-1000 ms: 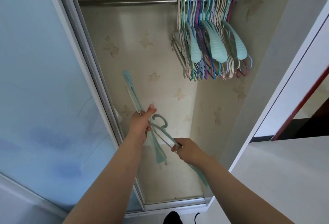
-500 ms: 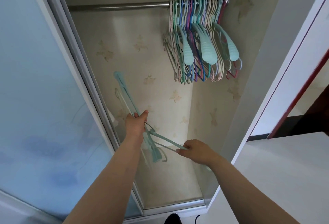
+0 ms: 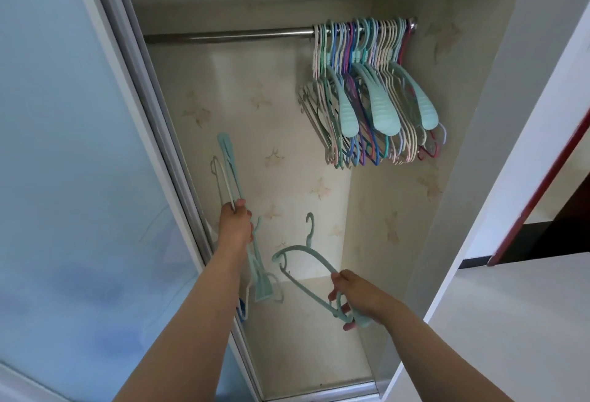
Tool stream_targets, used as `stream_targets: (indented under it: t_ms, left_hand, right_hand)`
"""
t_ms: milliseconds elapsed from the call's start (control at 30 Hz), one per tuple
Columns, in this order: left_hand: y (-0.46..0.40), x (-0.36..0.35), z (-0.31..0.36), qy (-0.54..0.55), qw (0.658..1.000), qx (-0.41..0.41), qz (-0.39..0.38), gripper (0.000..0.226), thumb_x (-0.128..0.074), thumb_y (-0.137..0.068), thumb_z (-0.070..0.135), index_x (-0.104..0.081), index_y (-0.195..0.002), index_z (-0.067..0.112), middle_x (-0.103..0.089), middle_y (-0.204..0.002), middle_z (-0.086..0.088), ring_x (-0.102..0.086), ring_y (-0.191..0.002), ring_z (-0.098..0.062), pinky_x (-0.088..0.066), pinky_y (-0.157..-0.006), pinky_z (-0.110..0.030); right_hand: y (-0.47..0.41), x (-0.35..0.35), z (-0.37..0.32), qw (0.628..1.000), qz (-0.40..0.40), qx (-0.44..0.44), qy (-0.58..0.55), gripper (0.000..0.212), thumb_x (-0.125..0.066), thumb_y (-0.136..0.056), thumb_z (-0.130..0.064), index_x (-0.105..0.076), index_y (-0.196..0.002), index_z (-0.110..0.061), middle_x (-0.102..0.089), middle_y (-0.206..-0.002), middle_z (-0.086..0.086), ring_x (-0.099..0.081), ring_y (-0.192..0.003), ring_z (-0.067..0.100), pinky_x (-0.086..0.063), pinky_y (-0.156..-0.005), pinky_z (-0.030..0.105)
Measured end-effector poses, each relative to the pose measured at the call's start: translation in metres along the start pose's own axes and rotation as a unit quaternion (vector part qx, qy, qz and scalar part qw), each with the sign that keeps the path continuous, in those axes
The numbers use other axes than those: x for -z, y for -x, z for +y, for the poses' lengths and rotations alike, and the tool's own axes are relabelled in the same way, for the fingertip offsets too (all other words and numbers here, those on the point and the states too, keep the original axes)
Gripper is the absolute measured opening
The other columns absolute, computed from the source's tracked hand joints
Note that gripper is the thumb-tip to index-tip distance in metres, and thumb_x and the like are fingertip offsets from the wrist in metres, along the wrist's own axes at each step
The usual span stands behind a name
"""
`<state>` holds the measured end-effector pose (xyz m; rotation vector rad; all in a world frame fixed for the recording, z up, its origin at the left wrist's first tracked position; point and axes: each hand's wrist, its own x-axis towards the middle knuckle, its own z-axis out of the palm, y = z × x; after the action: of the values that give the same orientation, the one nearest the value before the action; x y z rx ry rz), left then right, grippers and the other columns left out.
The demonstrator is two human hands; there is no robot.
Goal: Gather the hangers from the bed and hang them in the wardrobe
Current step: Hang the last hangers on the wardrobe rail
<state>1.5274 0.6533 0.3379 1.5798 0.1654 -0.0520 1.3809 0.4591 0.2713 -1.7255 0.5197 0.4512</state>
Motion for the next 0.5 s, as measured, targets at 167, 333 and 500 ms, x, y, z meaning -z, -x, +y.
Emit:
stream_targets:
  t_ms: [167, 333, 500]
  left_hand:
    - [-0.001, 0.008, 0.01, 0.015, 1.0, -0.006, -0.011, 0.024, -0.029, -0.104, 0.025, -0.047, -0.121, 0.024, -0.043, -0.074, 0.0, -0.033, -0.053, -0.013, -0.027, -0.047, -0.022]
    - [-0.001, 0.014, 0.031, 0.043, 0.999, -0.009, -0.017, 0.021, -0.03, -0.103, 0.021, -0.048, -0.113, 0.02, -0.036, -0.067, 0.001, -0.028, -0.048, -0.011, -0.023, -0.041, -0.018]
    - [0.002, 0.012, 0.055, 0.057, 0.998, -0.026, -0.032, 0.019, -0.031, -0.103, 0.024, -0.05, -0.109, 0.023, -0.037, -0.066, 0.003, -0.029, -0.049, -0.01, -0.023, -0.04, -0.017]
  right_hand:
    - [-0.001, -0.007, -0.071, 0.985, 0.092, 0.125, 0.075, 0.035, -0.035, -0.1, -0.042, -0.048, -0.102, -0.01, -0.063, -0.09, 0.007, -0.057, -0.08, 0.021, -0.05, -0.079, 0.039]
    - [0.008, -0.004, -0.152, 0.968, 0.118, 0.221, -0.022, 0.023, -0.042, -0.098, -0.029, -0.05, -0.103, -0.008, -0.058, -0.083, 0.008, -0.054, -0.075, 0.025, -0.053, -0.07, 0.041]
    - [0.019, 0.013, -0.236, 0.929, 0.178, 0.322, -0.047, 0.015, -0.041, -0.097, -0.023, -0.048, -0.099, -0.009, -0.054, -0.076, 0.006, -0.054, -0.074, 0.025, -0.052, -0.071, 0.045]
